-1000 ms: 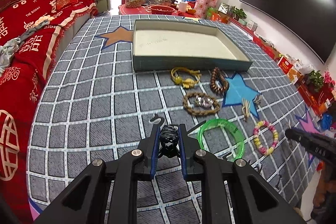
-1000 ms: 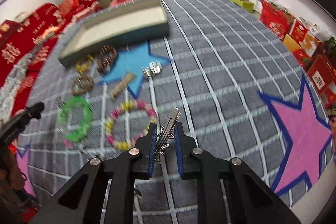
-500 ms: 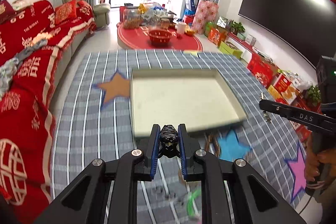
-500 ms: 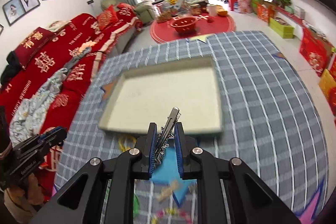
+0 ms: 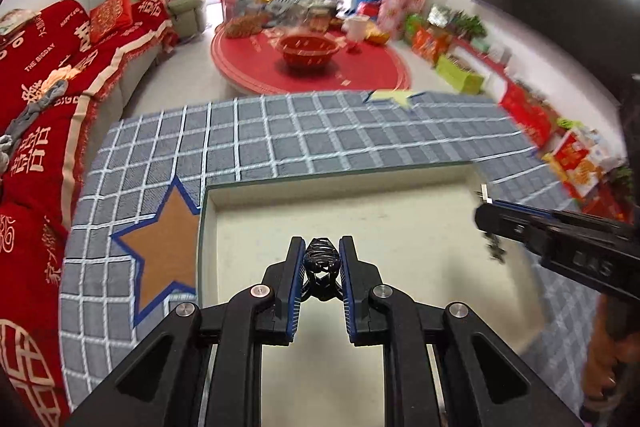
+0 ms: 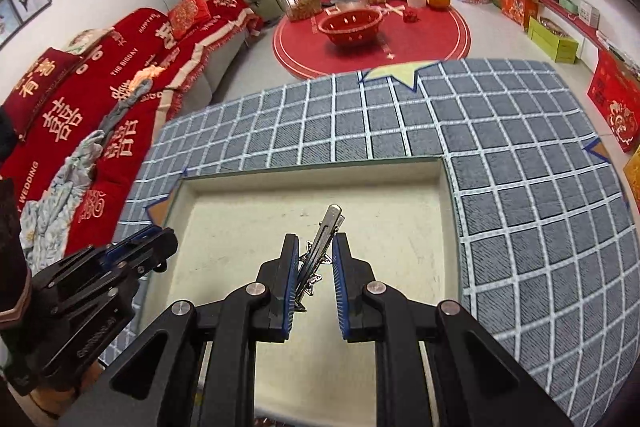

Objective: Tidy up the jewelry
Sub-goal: 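Carry both clips over the teal tray with both tools, then open both tools to drop the clips into the tray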

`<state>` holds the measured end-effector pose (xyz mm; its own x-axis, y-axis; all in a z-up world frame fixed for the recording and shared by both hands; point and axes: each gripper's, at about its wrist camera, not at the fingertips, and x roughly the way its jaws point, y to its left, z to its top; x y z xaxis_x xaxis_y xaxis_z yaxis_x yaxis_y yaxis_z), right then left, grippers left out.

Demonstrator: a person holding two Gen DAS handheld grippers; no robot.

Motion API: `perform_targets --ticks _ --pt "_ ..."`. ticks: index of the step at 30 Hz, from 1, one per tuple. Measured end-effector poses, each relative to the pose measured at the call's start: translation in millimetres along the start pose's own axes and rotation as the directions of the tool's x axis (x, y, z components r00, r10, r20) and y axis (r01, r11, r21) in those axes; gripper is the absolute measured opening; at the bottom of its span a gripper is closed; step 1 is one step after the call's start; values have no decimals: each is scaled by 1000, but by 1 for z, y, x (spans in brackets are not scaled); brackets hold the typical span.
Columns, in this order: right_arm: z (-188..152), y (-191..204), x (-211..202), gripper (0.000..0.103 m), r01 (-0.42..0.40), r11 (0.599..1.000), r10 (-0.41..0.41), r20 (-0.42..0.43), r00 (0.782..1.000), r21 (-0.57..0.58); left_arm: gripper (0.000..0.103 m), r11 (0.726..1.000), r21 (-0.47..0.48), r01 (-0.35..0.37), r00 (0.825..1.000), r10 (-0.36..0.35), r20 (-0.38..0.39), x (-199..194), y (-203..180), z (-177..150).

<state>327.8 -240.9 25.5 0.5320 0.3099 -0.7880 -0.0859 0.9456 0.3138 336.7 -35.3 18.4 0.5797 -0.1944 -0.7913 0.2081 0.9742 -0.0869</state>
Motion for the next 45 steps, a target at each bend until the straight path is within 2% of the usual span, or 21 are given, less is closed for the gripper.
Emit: perform_targets --ticks 7,13,18,19,22,26,27,28,29,31,34,36,37,38,40,42,45 --pt "1 -13 45 18 45 999 -45 -50 998 0 31 999 -15 -45 997 44 -57 45 5 -5" --pt "-5 -11 60 18 74 997 -75 -74 994 -27 31 997 14 -81 995 82 -63 50 -4 -10" --pt "-11 -10 59 20 87 995 -90 -76 993 -38 31 995 24 -101 990 103 -98 55 -7 -10" --pt "-11 -10 59 24 84 996 -87 -79 993 -39 31 993 23 -114 989 115 -97 54 -6 -9" --pt "-11 -10 56 52 79 997 -80 -75 994 -23 31 992 21 -128 986 129 -101 52 -6 -10" --pt "-9 -15 44 53 41 999 -40 -45 998 28 33 992 13 -126 989 126 -78 43 -5 -9" --pt "-8 -16 39 53 33 999 -32 -37 999 39 41 993 8 -118 990 118 -72 39 -4 -9" --pt "-8 -17 34 54 24 998 -23 -28 999 49 86 994 2 -112 992 112 -66 36 -3 -8" --pt "-7 -18 27 56 13 998 -12 -15 1000 60 103 993 -8 -117 992 117 -52 32 -2 -7" --pt "-7 -18 17 61 -2 997 2 5 1000 71 103 991 -11 -136 991 137 16 16 -3 -8" --pt "-9 -19 -1 63 -19 995 15 38 999 93 103 990 15 -143 989 143 34 3 -7 -10" --pt "-12 -18 -14 70 -35 994 29 59 998 105 103 990 14 -143 988 142 60 -11 -7 -14" --pt "-15 -18 -22 78 -45 993 37 73 997 106 103 990 11 -141 987 139 78 -20 -7 -17" --pt "-17 -17 -28 81 -51 993 43 83 996 105 103 990 7 -138 986 137 92 -28 -7 -20" --pt "-24 -14 -44 82 -67 992 56 107 993 104 103 993 -5 -118 986 117 119 -48 -4 -29" --pt "-33 -12 -61 89 -81 991 67 131 989 110 103 995 -14 -96 987 97 129 -65 -1 -39" --pt "-51 -10 -87 90 -100 988 79 182 980 114 103 997 -45 -61 989 66 129 -89 8 -61"
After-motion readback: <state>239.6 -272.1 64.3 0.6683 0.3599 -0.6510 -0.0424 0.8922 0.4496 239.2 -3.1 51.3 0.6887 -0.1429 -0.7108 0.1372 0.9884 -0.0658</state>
